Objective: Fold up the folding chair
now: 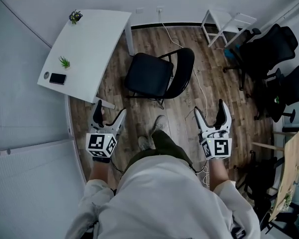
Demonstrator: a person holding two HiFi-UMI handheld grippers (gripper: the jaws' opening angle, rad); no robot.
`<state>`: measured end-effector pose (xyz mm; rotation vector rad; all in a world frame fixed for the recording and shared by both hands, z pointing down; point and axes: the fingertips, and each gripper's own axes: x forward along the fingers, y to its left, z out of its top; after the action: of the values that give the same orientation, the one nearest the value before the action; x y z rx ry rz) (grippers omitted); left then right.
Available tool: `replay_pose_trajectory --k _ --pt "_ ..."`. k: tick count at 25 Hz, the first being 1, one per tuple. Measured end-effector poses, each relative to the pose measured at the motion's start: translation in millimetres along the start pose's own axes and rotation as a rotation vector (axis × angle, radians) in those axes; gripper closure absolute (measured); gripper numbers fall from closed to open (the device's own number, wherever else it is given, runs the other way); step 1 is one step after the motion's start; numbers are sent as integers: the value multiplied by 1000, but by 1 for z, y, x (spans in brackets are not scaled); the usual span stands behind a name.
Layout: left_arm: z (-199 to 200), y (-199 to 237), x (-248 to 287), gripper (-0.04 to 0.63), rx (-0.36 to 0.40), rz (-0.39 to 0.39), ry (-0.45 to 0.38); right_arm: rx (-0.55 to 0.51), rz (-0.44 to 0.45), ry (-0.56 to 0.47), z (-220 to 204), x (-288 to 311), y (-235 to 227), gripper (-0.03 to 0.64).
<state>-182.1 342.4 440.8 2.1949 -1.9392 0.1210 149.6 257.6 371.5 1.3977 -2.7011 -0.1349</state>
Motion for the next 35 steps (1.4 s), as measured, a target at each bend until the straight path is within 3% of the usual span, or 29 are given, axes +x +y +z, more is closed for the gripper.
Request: replay_pose_trajectory --k 9,25,30,35 --pt "3 10 66 155 35 -34 50 31 -43 3 -19 54 -37 196" --pt "15 30 230 155 56 -68 127 69 -74 63 -55 179 -118 196" --pt "-2 36 271 155 57 -100 171 62 -75 97 -72 210 -132 198" --pt "-45 61 310 155 18 -144 258 55 -84 171 -107 245 -135 198"
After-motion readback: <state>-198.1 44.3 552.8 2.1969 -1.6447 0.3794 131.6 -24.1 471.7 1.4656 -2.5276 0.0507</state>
